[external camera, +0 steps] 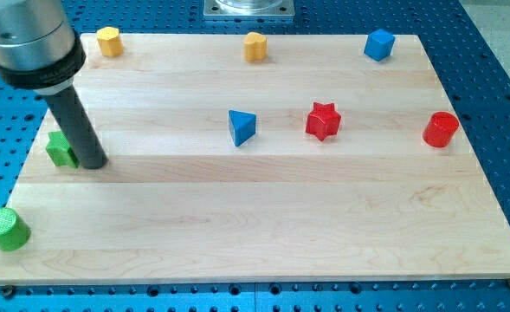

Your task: Place the red blocks at the center of the board

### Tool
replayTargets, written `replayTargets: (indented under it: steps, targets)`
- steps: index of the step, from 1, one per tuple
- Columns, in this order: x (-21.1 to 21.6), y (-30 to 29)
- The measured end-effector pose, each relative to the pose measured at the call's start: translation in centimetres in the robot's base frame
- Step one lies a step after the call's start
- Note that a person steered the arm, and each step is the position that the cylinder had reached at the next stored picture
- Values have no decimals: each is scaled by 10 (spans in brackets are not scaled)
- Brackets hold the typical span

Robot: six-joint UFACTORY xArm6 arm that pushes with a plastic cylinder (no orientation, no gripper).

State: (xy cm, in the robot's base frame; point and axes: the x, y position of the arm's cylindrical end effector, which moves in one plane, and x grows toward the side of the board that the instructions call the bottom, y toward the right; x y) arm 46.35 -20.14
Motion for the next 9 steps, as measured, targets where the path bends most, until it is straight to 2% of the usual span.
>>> replayTargets:
  steps: [1, 2, 4, 6, 7, 8, 9]
  targets:
    - [-9, 65]
    - [-2, 162]
    - [-104, 236]
    - [-90, 348]
    - [-66, 294]
    - [-76, 246]
    - [-79, 374]
